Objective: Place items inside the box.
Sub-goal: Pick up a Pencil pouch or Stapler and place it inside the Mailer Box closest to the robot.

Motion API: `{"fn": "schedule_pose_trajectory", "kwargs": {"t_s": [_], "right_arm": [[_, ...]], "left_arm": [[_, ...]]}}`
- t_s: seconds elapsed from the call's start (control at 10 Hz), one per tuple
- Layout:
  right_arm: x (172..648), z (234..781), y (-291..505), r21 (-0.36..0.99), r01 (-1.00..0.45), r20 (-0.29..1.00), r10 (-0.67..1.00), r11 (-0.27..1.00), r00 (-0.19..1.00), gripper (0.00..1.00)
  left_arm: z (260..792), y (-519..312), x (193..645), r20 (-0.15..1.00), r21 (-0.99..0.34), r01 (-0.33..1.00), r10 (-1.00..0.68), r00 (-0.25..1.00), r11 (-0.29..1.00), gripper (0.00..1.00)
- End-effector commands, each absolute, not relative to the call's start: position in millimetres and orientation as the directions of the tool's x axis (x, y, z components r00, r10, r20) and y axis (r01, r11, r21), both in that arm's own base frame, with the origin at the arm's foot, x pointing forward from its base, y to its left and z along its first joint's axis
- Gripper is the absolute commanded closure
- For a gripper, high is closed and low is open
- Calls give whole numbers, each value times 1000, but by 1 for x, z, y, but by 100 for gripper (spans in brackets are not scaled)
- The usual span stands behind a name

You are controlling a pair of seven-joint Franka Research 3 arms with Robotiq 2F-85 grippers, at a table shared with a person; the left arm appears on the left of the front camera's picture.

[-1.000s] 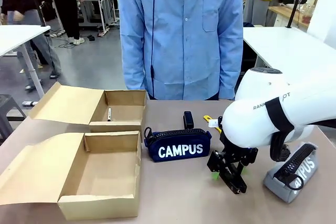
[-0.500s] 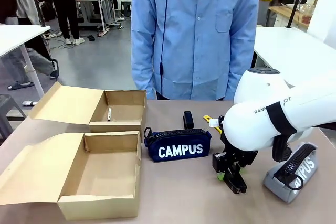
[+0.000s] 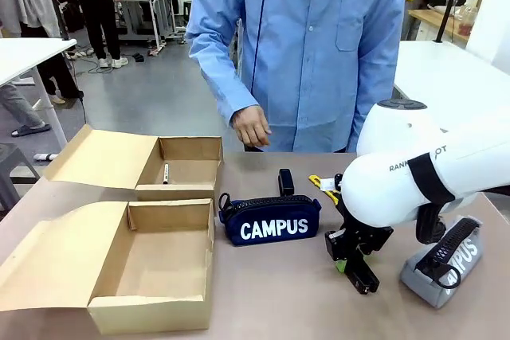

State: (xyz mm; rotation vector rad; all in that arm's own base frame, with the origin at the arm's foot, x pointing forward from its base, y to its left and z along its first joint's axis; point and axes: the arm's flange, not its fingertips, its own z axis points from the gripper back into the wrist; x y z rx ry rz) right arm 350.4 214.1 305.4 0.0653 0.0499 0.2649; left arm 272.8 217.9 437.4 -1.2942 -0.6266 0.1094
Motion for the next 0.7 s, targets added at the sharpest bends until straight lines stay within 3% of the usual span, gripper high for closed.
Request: {"fn": "schedule_pose_trajectory", "kwargs": {"t_s": [0.0,0.3,0.5,0.6], "right_arm": [[337,343,208,85,-146,-42,150,986,988,100],[282,472,164,304,63,42,-79,951,996,100],[267,496,140,374,134,88,-179,918,980,100],[299,477,170,312,25,21,-33,950,999,70]], "left_arm": [[438,217,272,391,-913,290,414,822,287,0],[438,217,272,391,-913,290,414,822,287,0],[438,217,272,391,-913,290,414,822,287,0],[438,217,272,391,-913,290,414,822,287,0]]}}
